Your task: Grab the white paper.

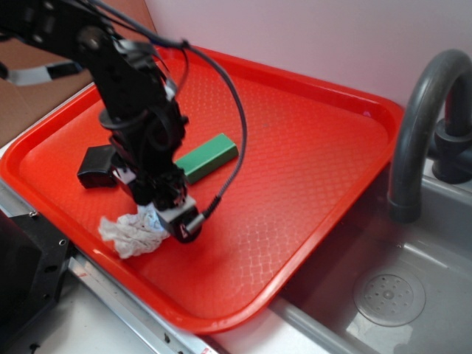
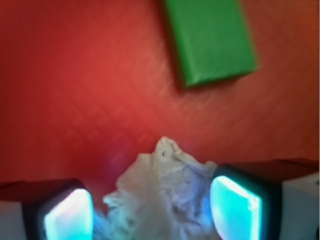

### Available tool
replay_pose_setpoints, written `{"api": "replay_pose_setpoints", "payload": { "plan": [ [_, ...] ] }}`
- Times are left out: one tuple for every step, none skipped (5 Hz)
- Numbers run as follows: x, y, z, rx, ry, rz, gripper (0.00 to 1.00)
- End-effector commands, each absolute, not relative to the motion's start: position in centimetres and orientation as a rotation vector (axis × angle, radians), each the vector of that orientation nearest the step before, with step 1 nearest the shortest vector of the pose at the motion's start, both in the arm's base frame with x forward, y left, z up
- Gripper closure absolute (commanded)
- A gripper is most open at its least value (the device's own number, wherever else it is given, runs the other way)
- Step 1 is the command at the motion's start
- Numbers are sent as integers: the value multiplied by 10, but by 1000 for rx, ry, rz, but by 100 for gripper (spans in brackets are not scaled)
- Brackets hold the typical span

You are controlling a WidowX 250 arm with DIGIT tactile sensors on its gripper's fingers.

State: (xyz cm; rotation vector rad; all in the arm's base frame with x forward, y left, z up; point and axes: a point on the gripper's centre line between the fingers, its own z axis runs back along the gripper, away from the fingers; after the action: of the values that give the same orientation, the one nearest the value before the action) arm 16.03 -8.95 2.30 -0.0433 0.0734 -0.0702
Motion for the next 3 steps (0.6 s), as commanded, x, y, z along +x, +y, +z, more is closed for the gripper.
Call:
{"api": "replay_pose_setpoints", "payload": {
  "plan": [
    [155, -95, 11, -128, 113, -117, 23],
    [152, -93, 11, -140, 115, -106, 100],
    [150, -94, 14, -145, 107, -97, 100]
  ]
}}
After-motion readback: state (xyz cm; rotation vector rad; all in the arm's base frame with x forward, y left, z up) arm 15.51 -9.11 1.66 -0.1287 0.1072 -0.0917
